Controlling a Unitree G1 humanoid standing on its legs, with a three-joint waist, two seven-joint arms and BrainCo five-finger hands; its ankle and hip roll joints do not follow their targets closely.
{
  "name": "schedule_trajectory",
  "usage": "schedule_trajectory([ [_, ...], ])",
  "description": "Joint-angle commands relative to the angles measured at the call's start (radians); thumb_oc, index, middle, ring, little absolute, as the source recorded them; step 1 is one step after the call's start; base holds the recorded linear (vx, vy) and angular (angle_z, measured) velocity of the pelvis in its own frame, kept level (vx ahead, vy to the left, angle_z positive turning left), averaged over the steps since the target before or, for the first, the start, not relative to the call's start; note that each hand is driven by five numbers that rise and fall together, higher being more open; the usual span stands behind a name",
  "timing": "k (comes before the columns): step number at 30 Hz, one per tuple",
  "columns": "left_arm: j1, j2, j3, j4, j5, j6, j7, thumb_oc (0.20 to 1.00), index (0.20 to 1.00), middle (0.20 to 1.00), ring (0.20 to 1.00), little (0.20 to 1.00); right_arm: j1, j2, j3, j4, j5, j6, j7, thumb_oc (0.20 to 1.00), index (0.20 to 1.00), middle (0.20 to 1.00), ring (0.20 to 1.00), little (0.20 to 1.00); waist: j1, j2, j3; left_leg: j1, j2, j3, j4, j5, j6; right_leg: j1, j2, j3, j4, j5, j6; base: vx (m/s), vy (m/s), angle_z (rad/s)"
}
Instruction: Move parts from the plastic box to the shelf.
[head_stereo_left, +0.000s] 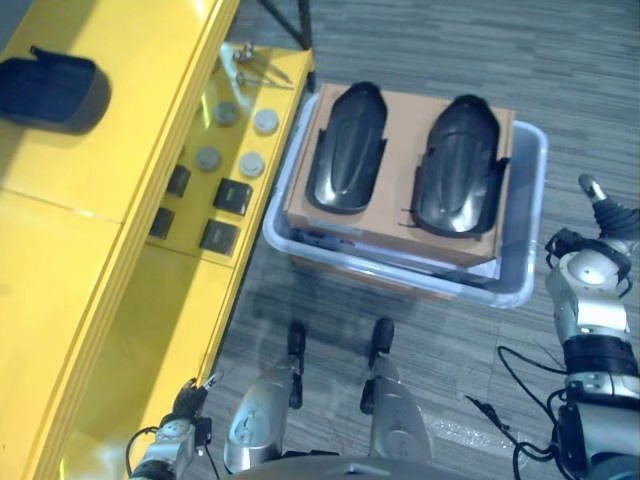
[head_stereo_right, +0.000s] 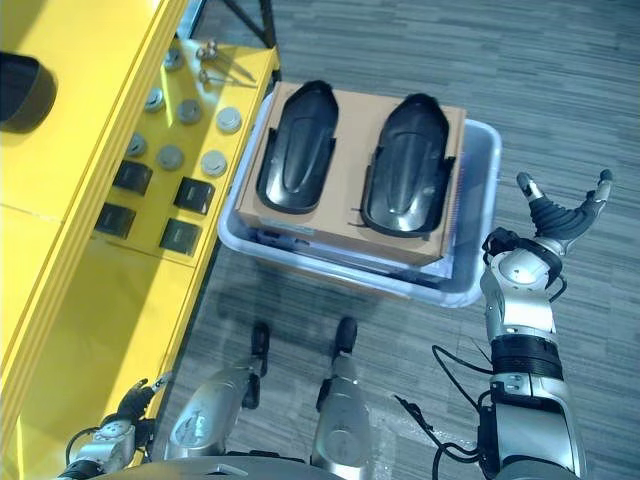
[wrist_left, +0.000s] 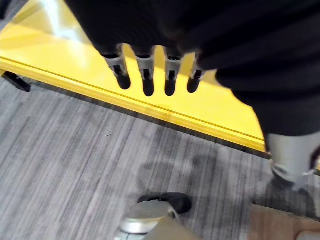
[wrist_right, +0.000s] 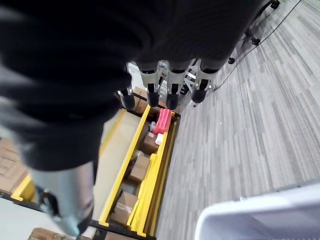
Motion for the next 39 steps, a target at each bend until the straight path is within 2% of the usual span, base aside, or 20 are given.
schedule_trajectory([
  [1,0.005,0.052,-0.025,0.044,-0.017,-0.018,-0.015,1.0,1.0,1.0,1.0,1.0,-0.005,-0.135,0.007,0.023,0.035,-0.027,-0.026,1.0,1.0,1.0,1.0,1.0,-0.004,0.003,-0.041,-0.017,0.017,-0.078,-0.028,0.029,-0.02,0.047,-0.037,-0.034,0.103,-0.119,0.065,0.0,0.076,0.1],
  [4,0.017,0.052,-0.033,0.041,-0.038,-0.022,-0.035,1.0,1.0,1.0,1.0,1.0,-0.011,-0.153,0.009,0.063,0.06,-0.014,0.003,1.0,1.0,1.0,1.0,1.0,-0.003,0.018,-0.034,-0.015,0.008,-0.081,-0.034,0.032,-0.02,0.041,-0.045,-0.032,0.11,-0.122,0.066,0.04,0.12,0.09],
  [10,0.017,0.048,-0.033,0.033,-0.056,-0.02,-0.047,1.0,1.0,1.0,1.0,1.0,-0.004,-0.137,0.03,0.121,0.038,0.036,0.051,1.0,1.0,1.0,1.0,1.0,0.0,0.025,-0.026,-0.011,0.002,-0.078,-0.036,0.033,-0.018,0.036,-0.056,-0.032,0.116,-0.119,0.069,0.04,0.057,0.0],
  [16,0.026,0.05,-0.044,0.036,-0.069,-0.046,-0.048,1.0,1.0,1.0,1.0,1.0,-0.039,-0.13,0.083,0.219,0.052,-0.01,0.117,1.0,1.0,1.0,1.0,1.0,0.023,0.031,-0.01,-0.021,-0.003,-0.088,-0.025,0.034,-0.015,0.03,-0.064,-0.041,0.133,-0.12,0.069,0.0,0.005,0.0],
  [23,0.037,0.052,-0.039,0.042,-0.078,-0.053,-0.05,1.0,1.0,1.0,1.0,1.0,-0.091,-0.118,0.132,0.184,0.019,0.024,0.12,1.0,1.0,1.0,1.0,1.0,0.04,0.041,-0.008,-0.022,-0.009,-0.098,-0.029,0.038,-0.012,0.031,-0.069,-0.048,0.148,-0.133,0.068,0.02,0.038,0.11],
  [27,0.054,0.049,-0.032,0.04,-0.072,-0.067,-0.056,1.0,1.0,1.0,1.0,1.0,-0.098,-0.107,0.136,0.159,0.031,0.016,0.064,1.0,1.0,1.0,1.0,1.0,0.05,0.042,-0.009,-0.017,-0.008,-0.102,-0.032,0.039,-0.012,0.038,-0.07,-0.058,0.153,-0.139,0.068,0.01,0.011,0.02],
  [32,0.057,0.048,-0.025,0.039,-0.078,-0.062,-0.063,1.0,1.0,1.0,1.0,1.0,-0.093,-0.102,0.12,0.141,0.033,0.028,0.053,1.0,1.0,1.0,1.0,1.0,0.054,0.041,-0.011,-0.008,-0.008,-0.107,-0.038,0.038,-0.011,0.045,-0.07,-0.063,0.156,-0.143,0.071,0.03,0.017,0.09],
  [39,0.059,0.052,-0.024,0.039,-0.081,-0.06,-0.065,1.0,1.0,1.0,1.0,1.0,-0.095,-0.094,0.135,0.175,0.022,0.112,0.086,1.0,1.0,1.0,1.0,1.0,0.065,0.037,-0.004,-0.014,-0.009,-0.114,-0.031,0.04,-0.011,0.044,-0.072,-0.069,0.164,-0.142,0.072,0.01,0.0,0.02],
])
